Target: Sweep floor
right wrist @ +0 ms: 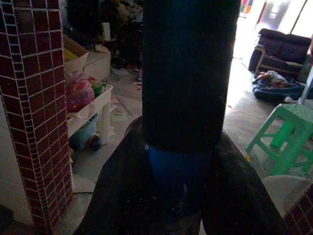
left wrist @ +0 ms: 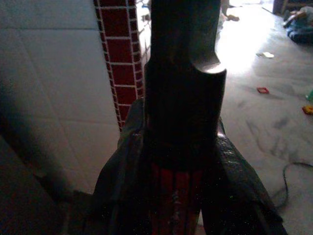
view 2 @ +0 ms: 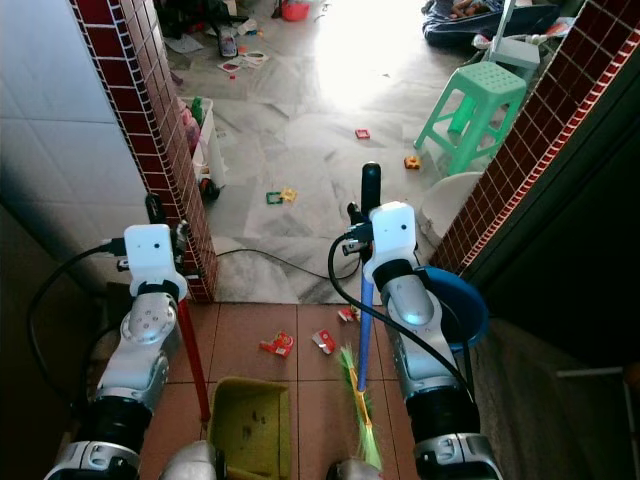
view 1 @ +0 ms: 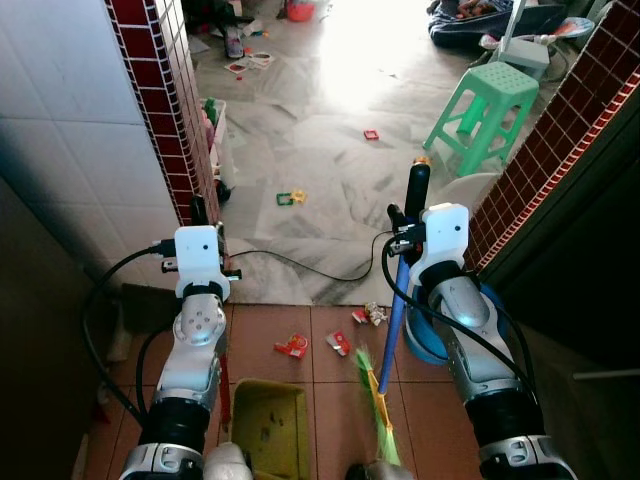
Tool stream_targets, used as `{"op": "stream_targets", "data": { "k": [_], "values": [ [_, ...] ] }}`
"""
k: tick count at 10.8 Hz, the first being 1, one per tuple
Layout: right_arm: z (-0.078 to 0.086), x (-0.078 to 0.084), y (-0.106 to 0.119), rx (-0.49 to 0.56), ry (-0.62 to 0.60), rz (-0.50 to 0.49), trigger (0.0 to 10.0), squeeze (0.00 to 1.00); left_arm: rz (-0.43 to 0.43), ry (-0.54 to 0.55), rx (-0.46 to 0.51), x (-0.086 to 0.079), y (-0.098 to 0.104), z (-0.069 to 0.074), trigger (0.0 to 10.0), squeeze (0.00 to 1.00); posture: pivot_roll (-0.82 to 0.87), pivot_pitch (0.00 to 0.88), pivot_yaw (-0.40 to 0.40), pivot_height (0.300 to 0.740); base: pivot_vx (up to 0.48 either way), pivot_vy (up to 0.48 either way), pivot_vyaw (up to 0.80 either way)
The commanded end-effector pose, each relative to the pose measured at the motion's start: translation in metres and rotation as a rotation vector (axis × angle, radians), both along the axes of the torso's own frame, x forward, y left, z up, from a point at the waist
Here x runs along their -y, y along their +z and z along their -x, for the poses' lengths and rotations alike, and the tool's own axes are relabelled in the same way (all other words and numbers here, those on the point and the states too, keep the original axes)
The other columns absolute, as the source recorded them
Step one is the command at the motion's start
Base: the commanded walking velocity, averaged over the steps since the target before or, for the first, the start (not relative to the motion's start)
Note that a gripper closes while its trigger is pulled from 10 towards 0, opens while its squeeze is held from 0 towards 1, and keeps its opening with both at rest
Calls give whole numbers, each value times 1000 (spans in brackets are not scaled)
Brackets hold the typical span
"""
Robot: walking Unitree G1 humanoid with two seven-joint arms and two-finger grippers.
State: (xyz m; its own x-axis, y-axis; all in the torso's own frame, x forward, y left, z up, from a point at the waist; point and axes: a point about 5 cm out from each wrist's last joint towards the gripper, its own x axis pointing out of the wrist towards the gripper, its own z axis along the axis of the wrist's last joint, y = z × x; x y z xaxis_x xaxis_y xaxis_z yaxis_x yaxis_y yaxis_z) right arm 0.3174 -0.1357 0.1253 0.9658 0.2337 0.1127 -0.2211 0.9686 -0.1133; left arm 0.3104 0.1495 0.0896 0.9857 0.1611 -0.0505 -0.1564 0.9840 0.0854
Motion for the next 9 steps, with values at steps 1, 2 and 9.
{"op": "stream_targets", "data": {
  "k": [1, 2, 9],
  "values": [
    [-2, 0, 12, 54, -6, 7, 10000, 0, -8, -6, 4, -2, 9, -2, 10000, 0, 17, 50, -64, 740, 0, 0, 0],
    [-2, 0, 12, 54, -5, 7, 10000, 0, -32, -13, -40, -3, 4, 1, 10000, 0, 17, 53, -66, 740, 0, 0, 0],
    [-2, 3, 17, 82, -24, 9, 10000, 0, -1, -22, 115, 0, 33, 14, 10000, 0, 16, 52, -65, 740, 47, 0, 84]
  ]
}}
